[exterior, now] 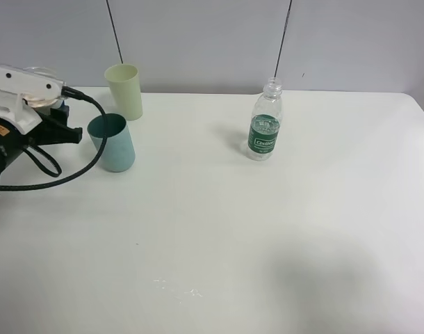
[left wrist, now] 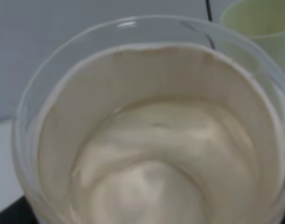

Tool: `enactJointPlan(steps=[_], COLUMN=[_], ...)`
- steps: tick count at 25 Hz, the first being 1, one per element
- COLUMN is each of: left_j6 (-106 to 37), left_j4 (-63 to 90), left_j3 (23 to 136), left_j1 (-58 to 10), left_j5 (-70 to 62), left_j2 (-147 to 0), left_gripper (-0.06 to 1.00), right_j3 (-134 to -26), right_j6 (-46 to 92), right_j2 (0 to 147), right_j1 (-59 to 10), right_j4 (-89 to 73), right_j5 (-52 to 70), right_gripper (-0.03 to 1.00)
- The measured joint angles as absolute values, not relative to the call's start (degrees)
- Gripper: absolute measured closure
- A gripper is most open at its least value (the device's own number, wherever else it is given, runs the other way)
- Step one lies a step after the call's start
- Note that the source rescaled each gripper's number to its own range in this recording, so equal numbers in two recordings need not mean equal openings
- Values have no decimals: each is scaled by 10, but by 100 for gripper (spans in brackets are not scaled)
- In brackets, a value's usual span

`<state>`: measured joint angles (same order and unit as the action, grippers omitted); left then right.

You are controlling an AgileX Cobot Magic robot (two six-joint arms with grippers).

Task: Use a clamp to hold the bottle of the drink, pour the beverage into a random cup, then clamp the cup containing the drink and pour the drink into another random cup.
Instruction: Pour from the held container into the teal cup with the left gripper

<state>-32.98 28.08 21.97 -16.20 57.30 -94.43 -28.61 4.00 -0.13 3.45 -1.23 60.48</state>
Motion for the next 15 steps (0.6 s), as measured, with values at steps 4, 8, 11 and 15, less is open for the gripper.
enactJointPlan(steps=[4,8,11,15], left_j6=[-436,-485,-520,-569], left_j4=[307,316,316,315], left_j3=[254,277,282,282], left_j1=[-161,-161,-162,-162], left_j5=[532,502,491,484], left_j2=[-944,-945,-945,-945], left_gripper=[91,91,91,91], right_j3=[-286,-286,-286,-286], right_j6=[40,40,39,39], right_j2=[-1,-1,-1,-1], right_j1=[34,34,34,34], right_j4=[-12,-12,-12,-12], right_j5=[605,605,605,605], right_gripper=[-3,-3,-3,-3])
